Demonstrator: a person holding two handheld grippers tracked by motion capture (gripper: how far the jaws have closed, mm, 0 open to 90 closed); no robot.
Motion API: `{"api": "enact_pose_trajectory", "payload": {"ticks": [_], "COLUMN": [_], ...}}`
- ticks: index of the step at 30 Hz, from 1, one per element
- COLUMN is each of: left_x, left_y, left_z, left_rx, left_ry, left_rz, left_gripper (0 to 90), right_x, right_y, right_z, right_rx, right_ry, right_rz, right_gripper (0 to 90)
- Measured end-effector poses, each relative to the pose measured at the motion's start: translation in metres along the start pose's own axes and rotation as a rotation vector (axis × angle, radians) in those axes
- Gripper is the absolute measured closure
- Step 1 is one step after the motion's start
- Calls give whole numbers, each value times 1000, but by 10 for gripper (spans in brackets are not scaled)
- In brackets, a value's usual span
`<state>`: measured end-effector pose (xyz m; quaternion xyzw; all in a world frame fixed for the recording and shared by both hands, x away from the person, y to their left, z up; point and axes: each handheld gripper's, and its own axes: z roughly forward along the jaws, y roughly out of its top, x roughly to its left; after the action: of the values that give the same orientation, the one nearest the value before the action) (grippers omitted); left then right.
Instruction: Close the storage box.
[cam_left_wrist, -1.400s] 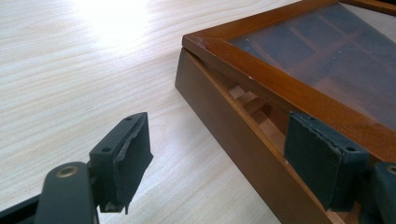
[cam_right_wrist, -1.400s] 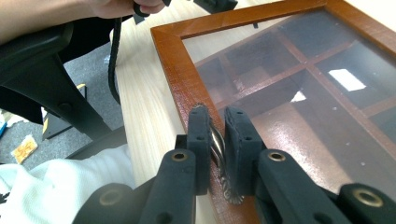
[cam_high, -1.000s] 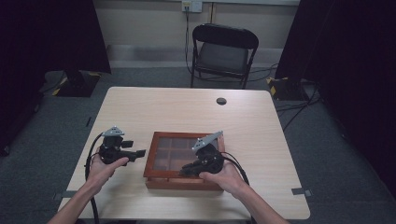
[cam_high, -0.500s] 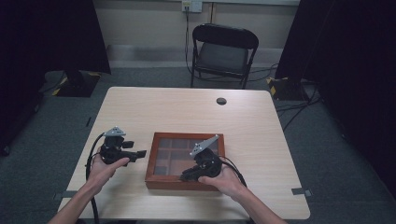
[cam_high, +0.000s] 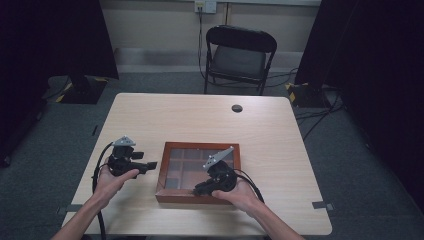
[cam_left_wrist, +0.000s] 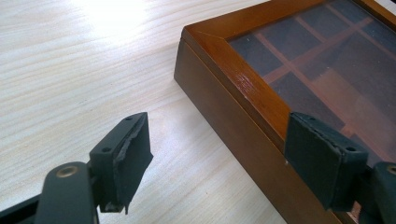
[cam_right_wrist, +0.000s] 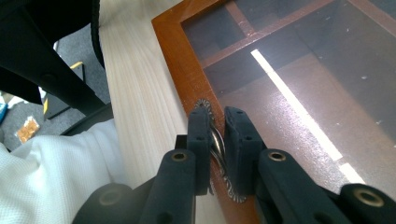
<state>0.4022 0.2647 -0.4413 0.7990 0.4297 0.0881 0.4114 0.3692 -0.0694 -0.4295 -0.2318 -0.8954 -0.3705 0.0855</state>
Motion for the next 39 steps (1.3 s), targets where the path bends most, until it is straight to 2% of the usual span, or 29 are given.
{"api": "enact_pose_trajectory", "payload": {"ticks": [2,7,8,10,12,13,15,20,21,22,23,24,25,27,30,31,32,33,34,35,36,37,38,39], "left_x": [0,2,2,2,2,2,3,4,6,6,7,7,9,9,11,11,12,13,13,14,14,15,15,18], "left_y": [0,0,0,-1,-1,-1,0,-1,-2,-2,-2,-2,-3,-3,-3,-4,-4,-4,-4,-5,-5,-8,-8,-12], "left_z": [0,0,0,0,-1,-2,-3,-3,-4,-4,-5,-5,-5,-6,-8,-8,-7,-7,-7,-6,-6,-6,-6,-6], "left_rx": [-2,2,2,3,-1,-18,-15,-5,-5,-5,-6,-6,-11,-12,-20,-17,-14,-8,-8,11,11,29,29,44], "left_ry": [-3,-3,-3,-3,-2,-1,7,19,22,22,25,25,16,19,29,33,39,51,51,57,57,80,80,88], "left_rz": [-2,-5,-5,-7,-5,-7,-10,-12,-10,-10,-19,-19,-19,-15,-23,-27,-31,-31,-31,-32,-32,-25,-25,-32], "left_gripper": [226,226,226,226,226,225,225,225,224,225,222,219,214,209,172,173,174,174,174,174,173,170,166,167], "right_x": [-1,-1,-1,-3,-5,-8,-9,-21,-25,-25,-31,-31,-36,-38,-45,-46,-48,-51,-51,-54,-54,-58,-58,-64], "right_y": [-1,2,2,3,3,2,1,-6,-9,-9,-13,-13,-18,-21,-29,-31,-35,-41,-41,-48,-48,-56,-56,-67], "right_z": [0,-6,-6,-12,-18,-22,-24,-36,-42,-42,-47,-47,-53,-56,-65,-68,-71,-77,-77,-84,-84,-90,-90,-96], "right_rx": [-15,-71,-71,-115,-140,-158,-162,-217,-241,-241,-262,-262,-273,-280,-292,-298,-303,-309,-309,-316,-316,-308,-308,-322], "right_ry": [5,-35,-35,-49,-78,-106,-121,-222,-243,-243,-254,-254,-286,-293,-363,-361,-363,-392,-392,-417,-417,-440,-440,-437], "right_rz": [-5,28,28,45,64,89,98,163,196,196,231,231,258,272,306,312,321,345,345,373,373,400,400,429], "right_gripper": [768,595,595,536,482,433,414,277,249,249,190,190,170,161,146,146,146,147,147,147,147,147,147,146]}}
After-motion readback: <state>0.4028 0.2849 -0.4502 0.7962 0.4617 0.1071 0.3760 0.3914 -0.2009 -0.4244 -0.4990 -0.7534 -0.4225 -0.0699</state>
